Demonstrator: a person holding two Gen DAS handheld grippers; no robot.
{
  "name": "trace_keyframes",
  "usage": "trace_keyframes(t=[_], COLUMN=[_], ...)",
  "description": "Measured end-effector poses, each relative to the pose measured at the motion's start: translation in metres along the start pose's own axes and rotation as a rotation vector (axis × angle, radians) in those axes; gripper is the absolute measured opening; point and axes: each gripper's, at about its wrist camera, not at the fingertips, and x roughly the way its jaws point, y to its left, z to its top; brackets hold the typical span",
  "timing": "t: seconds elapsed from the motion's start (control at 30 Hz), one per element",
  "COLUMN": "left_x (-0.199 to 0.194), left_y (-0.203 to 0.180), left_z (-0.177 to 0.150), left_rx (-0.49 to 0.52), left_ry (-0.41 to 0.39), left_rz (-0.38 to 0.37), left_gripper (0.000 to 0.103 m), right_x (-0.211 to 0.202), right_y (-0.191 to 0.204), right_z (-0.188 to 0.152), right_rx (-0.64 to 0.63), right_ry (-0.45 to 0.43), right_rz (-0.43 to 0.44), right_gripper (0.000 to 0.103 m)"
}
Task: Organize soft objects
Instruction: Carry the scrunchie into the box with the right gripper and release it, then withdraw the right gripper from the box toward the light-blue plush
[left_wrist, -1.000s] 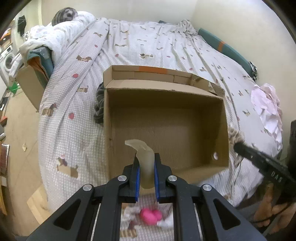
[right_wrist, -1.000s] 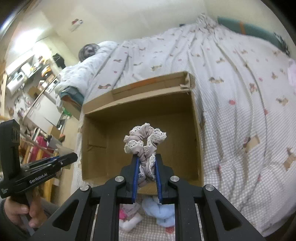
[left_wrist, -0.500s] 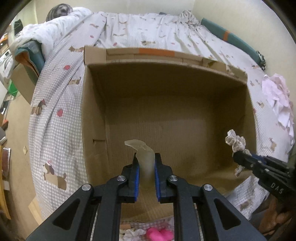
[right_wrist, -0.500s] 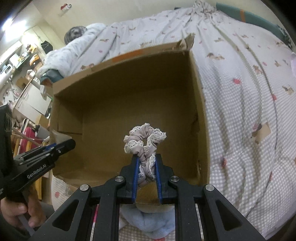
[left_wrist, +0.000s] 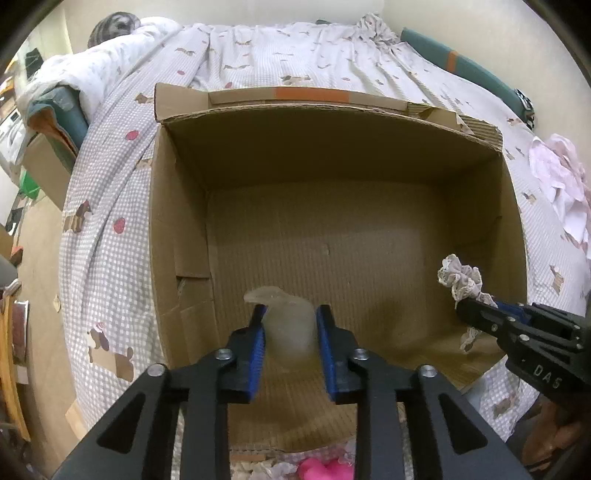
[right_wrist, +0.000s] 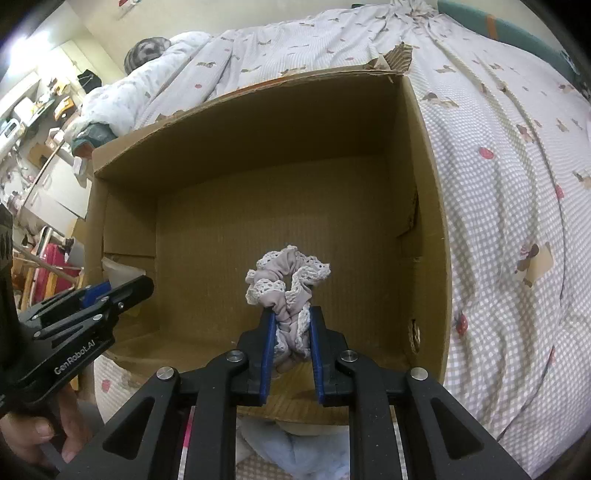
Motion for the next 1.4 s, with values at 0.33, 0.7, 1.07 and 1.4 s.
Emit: trace_keyframes(t=[0.33,0.7,1.07,1.4], left_x=[-0.007,-0.010,-0.025,-0.053], left_y=[-0.007,0.000,0.008,0.025], left_z=[0.000,0.003,0.004,-0.005], left_rx=[0.037,0.002,-0.050,-0.105], left_ry=[-0.024,-0.021,-0.064,-0.104], left_rz=[0.012,-0.008,-0.039,-0.021], left_gripper=[0.058,0.059,0.090,0.094], right_x=[0.001,-0.010,-0.035,-0.051], right_y=[0.001,-0.003,-0.012,-0.018], right_z=[0.003,0.003,0.005,-0.003], right_rx=[0.018,0.014,0.056,0.103], right_ry=[0.001,-0.047,-0.170,-0.204], right_rz=[-0.003,0.011,0.045,0.046], right_gripper=[0.024,0.069,0.103,0.103])
